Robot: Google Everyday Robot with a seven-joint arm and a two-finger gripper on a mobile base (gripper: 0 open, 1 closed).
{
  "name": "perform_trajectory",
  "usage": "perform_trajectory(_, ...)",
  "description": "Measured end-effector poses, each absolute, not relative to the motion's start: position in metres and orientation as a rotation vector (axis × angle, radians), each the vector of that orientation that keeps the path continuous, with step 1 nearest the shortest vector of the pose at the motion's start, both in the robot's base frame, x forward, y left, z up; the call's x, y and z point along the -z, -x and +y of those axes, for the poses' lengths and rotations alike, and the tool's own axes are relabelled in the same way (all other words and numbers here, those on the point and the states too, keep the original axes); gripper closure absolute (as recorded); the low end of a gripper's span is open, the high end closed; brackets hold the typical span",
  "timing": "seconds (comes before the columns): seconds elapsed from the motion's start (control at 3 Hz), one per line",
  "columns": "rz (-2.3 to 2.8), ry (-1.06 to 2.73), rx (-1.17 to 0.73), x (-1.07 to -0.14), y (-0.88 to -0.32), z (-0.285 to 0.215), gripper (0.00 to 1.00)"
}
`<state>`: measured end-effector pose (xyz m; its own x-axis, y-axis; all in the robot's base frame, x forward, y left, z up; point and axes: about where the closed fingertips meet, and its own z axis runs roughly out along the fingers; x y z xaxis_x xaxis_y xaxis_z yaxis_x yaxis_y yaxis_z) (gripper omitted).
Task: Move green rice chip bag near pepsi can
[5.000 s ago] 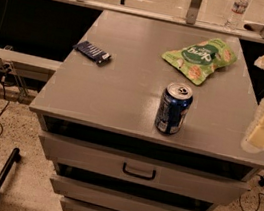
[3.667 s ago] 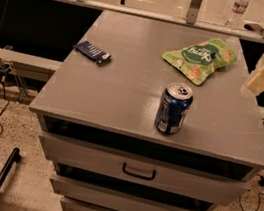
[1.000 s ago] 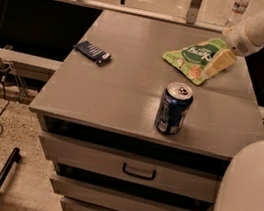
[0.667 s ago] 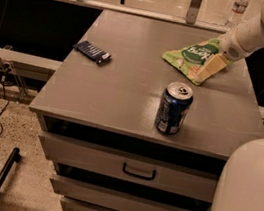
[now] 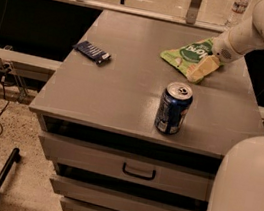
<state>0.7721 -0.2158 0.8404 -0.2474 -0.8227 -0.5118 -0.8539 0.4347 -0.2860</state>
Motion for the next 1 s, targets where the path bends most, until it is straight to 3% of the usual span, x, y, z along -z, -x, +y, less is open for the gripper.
perform_trajectory(0.67,2.095,1.407,-0.078,-0.845,-0.770,-0.214,0.69)
perform_trajectory(1.0,2.087,1.413,-0.090,-0.851,-0.767,-0.213,0.99)
